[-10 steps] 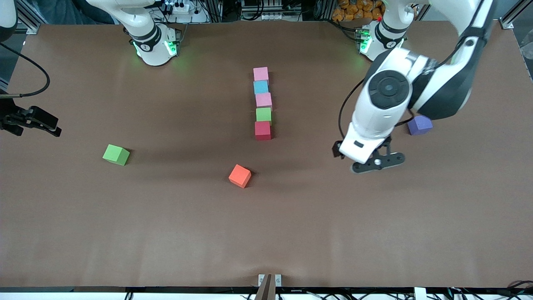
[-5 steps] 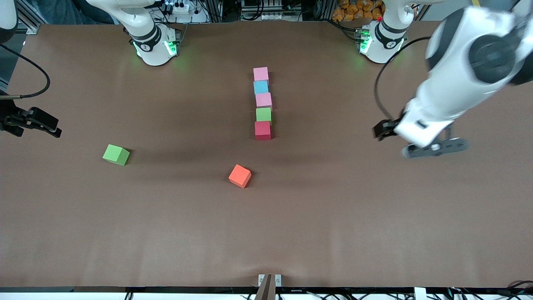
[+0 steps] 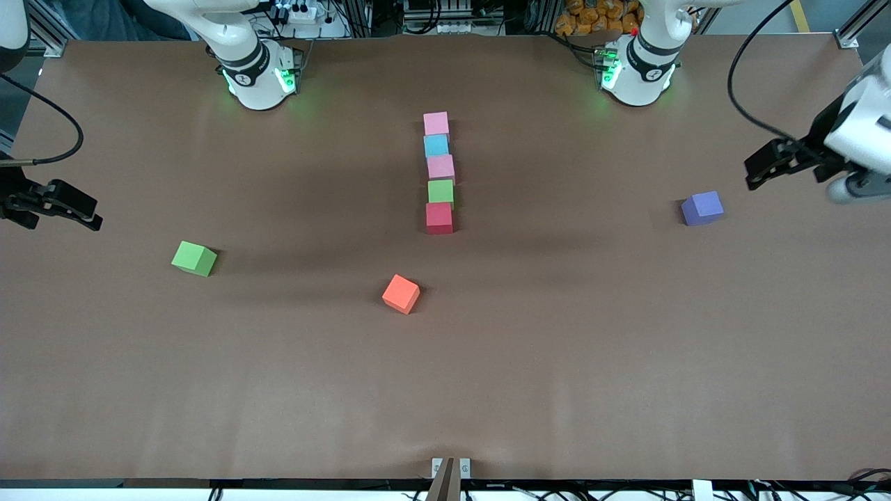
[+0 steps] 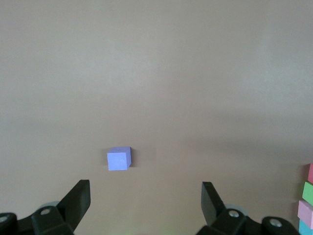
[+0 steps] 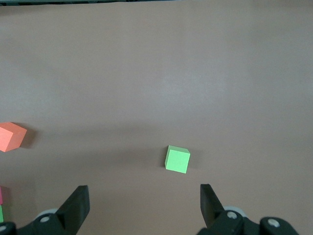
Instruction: Arrange blocks into number 1
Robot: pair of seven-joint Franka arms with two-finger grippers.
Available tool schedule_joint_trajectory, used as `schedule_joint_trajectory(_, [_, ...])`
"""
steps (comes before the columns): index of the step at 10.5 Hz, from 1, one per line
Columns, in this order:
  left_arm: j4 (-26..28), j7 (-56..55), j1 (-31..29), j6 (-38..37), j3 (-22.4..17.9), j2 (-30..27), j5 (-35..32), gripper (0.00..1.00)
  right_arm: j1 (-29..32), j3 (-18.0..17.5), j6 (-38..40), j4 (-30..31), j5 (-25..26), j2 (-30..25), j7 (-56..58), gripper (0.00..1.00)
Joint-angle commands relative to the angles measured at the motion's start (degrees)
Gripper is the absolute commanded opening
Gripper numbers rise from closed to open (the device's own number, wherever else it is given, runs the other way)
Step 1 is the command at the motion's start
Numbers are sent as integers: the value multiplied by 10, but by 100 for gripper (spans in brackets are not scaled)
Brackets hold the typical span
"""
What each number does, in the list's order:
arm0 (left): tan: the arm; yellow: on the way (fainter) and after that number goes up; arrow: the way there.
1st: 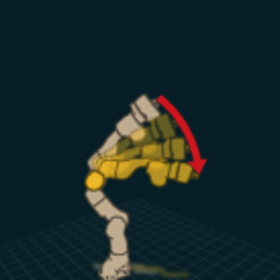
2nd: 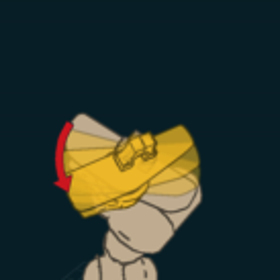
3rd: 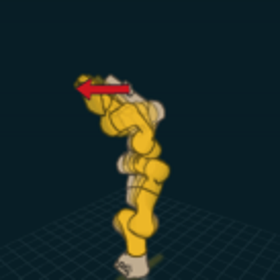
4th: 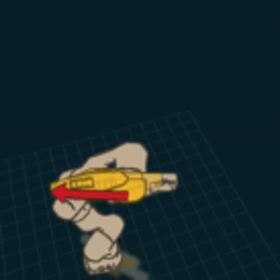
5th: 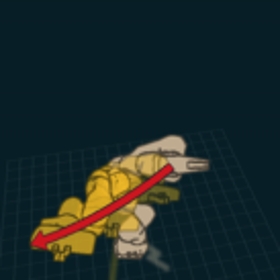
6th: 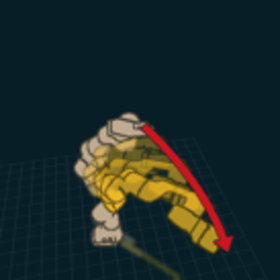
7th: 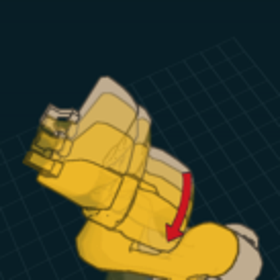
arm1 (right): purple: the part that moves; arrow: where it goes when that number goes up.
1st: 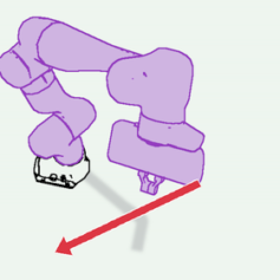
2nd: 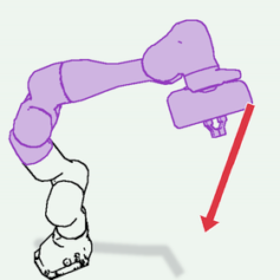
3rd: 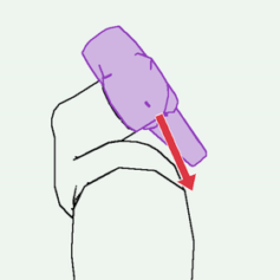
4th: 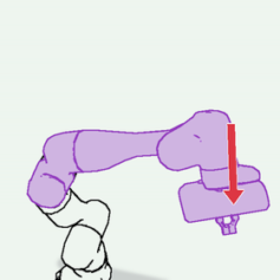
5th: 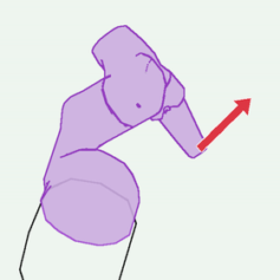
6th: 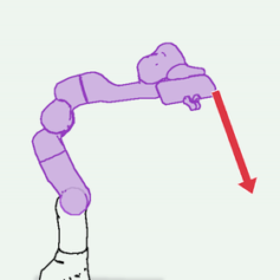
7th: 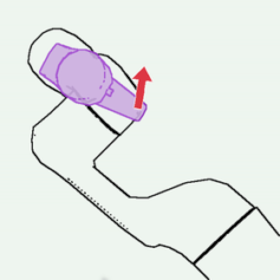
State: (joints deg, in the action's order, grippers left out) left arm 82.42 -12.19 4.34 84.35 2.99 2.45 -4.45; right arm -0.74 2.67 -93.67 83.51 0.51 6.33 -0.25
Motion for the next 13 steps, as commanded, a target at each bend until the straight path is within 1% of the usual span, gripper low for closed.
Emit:
schedule_joint_trajectory(1, [-21,51,-20,-31,9,-3,10,100,12,-9,3,-13,-11,6,-4,100])
schedule_joint_trajectory(2, [-37,92,-22,-62,10,-2,15,100,12,-9,3,-13,-11,6,-4,100])
schedule_joint_trajectory(3, [-49,102,-27,-83,10,-1,29,100,12,-9,3,-13,-11,6,-4,100])
schedule_joint_trajectory(5, [-55,103,-33,-110,9,1,49,100,12,-8,4,-13,-9,6,-4,100])
schedule_joint_trajectory(7, [-70,103,-34,-110,5,4,45,100,12,-8,5,-13,-5,6,-2,100])
schedule_joint_trajectory(13, [-71,98,-38,-107,7,3,43,100,13,-8,5,-14,-9,6,-4,100])
